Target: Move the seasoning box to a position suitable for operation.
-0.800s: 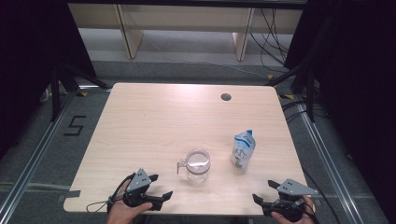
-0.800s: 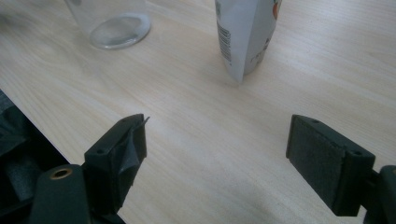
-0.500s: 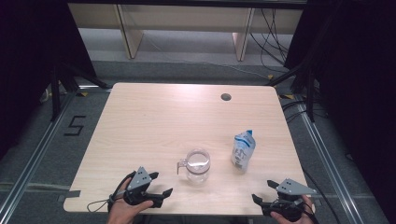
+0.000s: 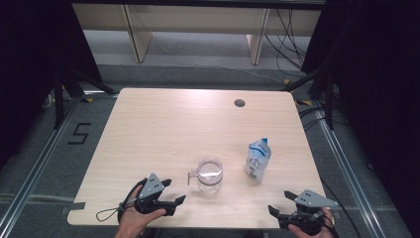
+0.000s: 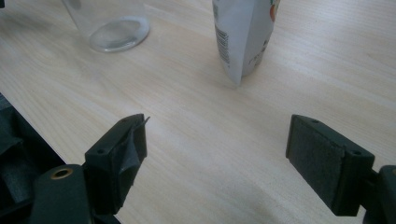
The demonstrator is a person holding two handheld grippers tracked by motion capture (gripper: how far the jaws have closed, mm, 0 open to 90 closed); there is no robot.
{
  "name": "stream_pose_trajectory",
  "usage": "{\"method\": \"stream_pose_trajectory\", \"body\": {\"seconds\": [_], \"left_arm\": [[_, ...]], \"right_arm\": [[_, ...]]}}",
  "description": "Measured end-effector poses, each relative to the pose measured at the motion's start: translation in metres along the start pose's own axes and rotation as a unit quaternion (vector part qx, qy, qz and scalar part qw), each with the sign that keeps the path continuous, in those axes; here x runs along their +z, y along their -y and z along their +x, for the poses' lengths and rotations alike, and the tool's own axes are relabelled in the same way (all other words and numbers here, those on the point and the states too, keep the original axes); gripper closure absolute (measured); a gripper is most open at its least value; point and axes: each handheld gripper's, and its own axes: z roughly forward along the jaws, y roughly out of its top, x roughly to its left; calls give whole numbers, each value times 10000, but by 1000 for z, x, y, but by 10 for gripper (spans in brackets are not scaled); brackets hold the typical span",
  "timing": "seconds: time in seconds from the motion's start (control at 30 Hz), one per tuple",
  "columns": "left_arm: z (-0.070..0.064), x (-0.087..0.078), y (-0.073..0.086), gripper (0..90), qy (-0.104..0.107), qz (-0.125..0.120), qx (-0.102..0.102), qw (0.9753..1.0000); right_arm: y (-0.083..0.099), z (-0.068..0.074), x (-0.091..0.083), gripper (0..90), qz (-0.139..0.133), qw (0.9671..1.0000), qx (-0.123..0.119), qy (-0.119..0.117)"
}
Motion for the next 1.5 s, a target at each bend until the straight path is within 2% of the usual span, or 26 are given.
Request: {"method": "stream_pose_trajectory", "body": {"seconds": [0.03,0.07,0.17,0.2,0.23,0.43,0.47,0.5,0.53,0.57,0.63,0.67,0.73,0.8,0.83,0.9,0.93,1.0,1.13,1.17,1.23,1.3,1.33,1.43,1.47,1.5], "left_arm": [[0,0,-1,249,1,-6,26,10000],[1,1,-2,249,-5,11,87,10000],[1,2,-5,254,20,-17,129,9999],[0,4,-5,256,24,-83,34,10000],[0,4,-7,260,22,-74,134,9999],[1,10,-14,308,32,-125,266,9996],[0,11,-14,319,55,-166,225,9996],[0,12,-15,333,22,-97,304,9995],[-1,14,-16,348,74,-162,290,9994],[0,14,-18,365,94,-152,394,9991],[-1,17,-20,402,75,-182,375,9991],[0,18,-21,412,117,-179,467,9987],[-1,21,-22,440,116,-192,467,9987],[0,25,-25,467,114,-151,589,9981],[0,26,-25,480,140,-196,465,9986],[2,29,-27,519,116,-153,591,9981],[3,30,-27,533,133,-167,555,9982],[3,33,-28,567,134,-174,486,9986],[2,34,-29,628,154,-178,637,9977],[2,34,-30,644,141,-176,661,9976],[2,35,-30,673,112,-189,671,9975],[5,35,-31,710,136,-214,688,9973],[6,35,-30,725,146,-215,616,9978],[6,36,-31,733,152,-209,650,9976],[7,36,-32,735,163,-183,776,9967],[7,36,-32,736,206,-220,750,9967]], "right_arm": [[0,-2,-1,214,15,9999,-138,56],[0,0,0,214,17,10000,7,-7],[0,-1,-1,215,-7,10000,-34,26],[0,0,-1,215,2,10000,2,21],[0,0,-1,215,-7,10000,9,11],[0,0,-1,218,-22,10000,11,-13],[0,0,-1,219,-7,10000,-11,-4],[0,0,-1,221,3,10000,-7,-5],[-1,-2,-1,222,-32,9998,-197,22],[-1,-2,-1,222,-34,9998,-204,25],[-1,-2,-1,222,-19,9999,-168,4],[0,-2,0,222,-16,9999,-167,-7],[-1,-2,0,223,-15,9999,-146,-30],[-1,1,0,223,-6,10000,-16,-28],[-1,1,0,223,53,10000,-52,-40],[-1,1,0,224,89,9999,-55,-59],[-1,0,1,225,18,9999,-150,-31],[-1,1,0,225,69,9999,-63,-39],[-1,1,0,226,87,9999,-36,-61],[-1,1,2,227,3,10000,-87,-48],[-1,1,1,227,10,10000,-79,-34],[-2,-2,2,227,-10,9998,-186,-61],[-2,-1,1,227,60,9999,-127,-41],[-2,1,2,228,101,9999,-75,-71],[-2,1,2,228,98,9999,-69,-75],[-2,1,2,228,99,9999,-69,-79]]}}
